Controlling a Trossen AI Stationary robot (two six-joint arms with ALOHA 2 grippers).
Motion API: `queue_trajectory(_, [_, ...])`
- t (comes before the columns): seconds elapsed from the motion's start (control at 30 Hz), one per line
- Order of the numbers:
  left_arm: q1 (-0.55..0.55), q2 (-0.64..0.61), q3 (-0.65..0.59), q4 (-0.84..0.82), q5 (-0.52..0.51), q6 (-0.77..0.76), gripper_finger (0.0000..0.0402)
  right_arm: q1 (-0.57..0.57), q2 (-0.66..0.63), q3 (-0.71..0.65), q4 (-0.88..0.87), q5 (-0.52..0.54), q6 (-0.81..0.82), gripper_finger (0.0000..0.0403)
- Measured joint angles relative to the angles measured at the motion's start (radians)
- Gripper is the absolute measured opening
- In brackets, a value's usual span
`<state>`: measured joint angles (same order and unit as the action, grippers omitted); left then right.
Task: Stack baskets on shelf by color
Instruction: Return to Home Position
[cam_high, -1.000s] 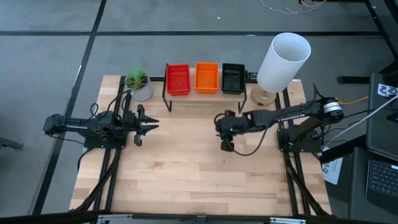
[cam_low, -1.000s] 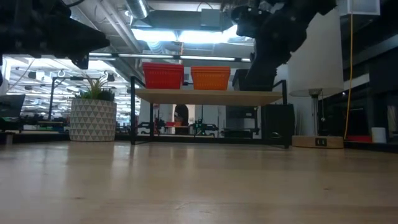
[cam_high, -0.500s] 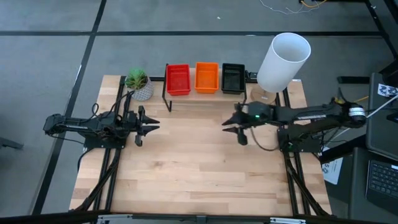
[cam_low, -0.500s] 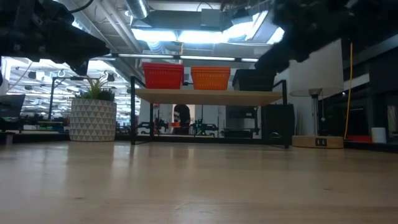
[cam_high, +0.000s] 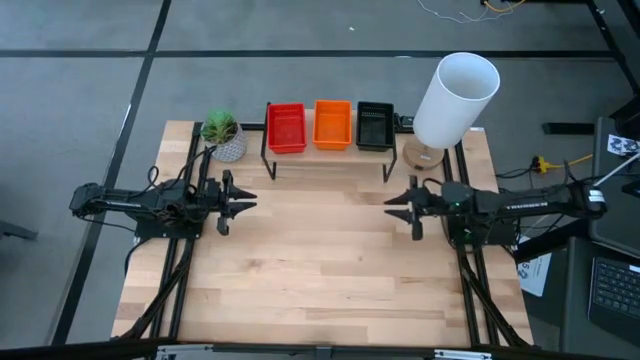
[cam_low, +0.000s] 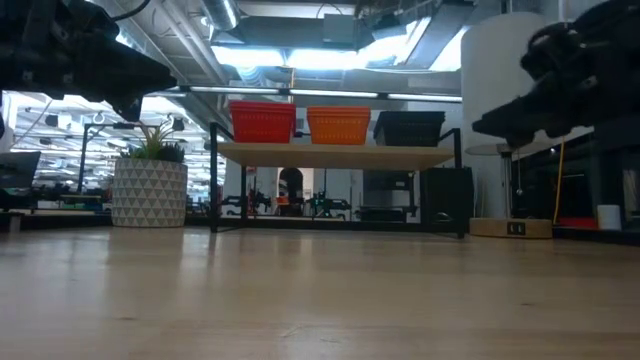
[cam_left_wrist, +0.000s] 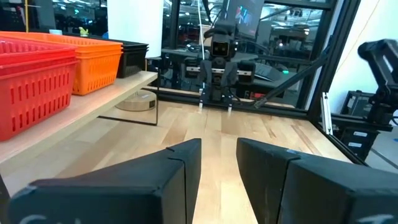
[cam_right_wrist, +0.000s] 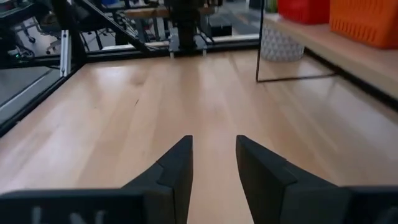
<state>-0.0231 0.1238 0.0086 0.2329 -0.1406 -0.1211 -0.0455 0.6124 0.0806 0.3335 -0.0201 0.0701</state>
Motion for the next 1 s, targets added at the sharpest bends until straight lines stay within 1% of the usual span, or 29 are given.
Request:
queue_trajectory(0.17, [0.000,0.000,0.000,0.000,0.000,0.000,0.0095,0.011,-0.159,-0.073,-0.002,0.000,-0.031,0.0122])
queue_trajectory(0.27, [0.000,0.000,0.000,0.000,0.000,0.000,0.0095,0.012,-0.246,-0.074,-0.031,-0.005,-0.072,0.0122])
queue_trajectory(0.5, [0.000,0.000,0.000,0.000,0.000,0.000,0.0095,0.012,-0.390,-0.072,-0.025,-0.005,-0.083,0.0122])
queue_trajectory(0.57, [0.000,0.000,0.000,0.000,0.000,0.000,0.0095,0.012,-0.432,-0.072,-0.080,-0.009,-0.141,0.0122])
queue_trajectory(0.67, [0.000,0.000,0.000,0.000,0.000,0.000,0.0095,0.012,-0.487,-0.072,-0.132,-0.025,-0.210,0.0122])
queue_trajectory(0.83, [0.000,0.000,0.000,0.000,0.000,0.000,0.0095,0.012,-0.541,-0.072,-0.190,-0.040,-0.235,0.0122])
queue_trajectory(1.0, [0.000,0.000,0.000,0.000,0.000,0.000,0.0095,0.012,-0.566,-0.072,-0.283,-0.134,-0.232,0.0122])
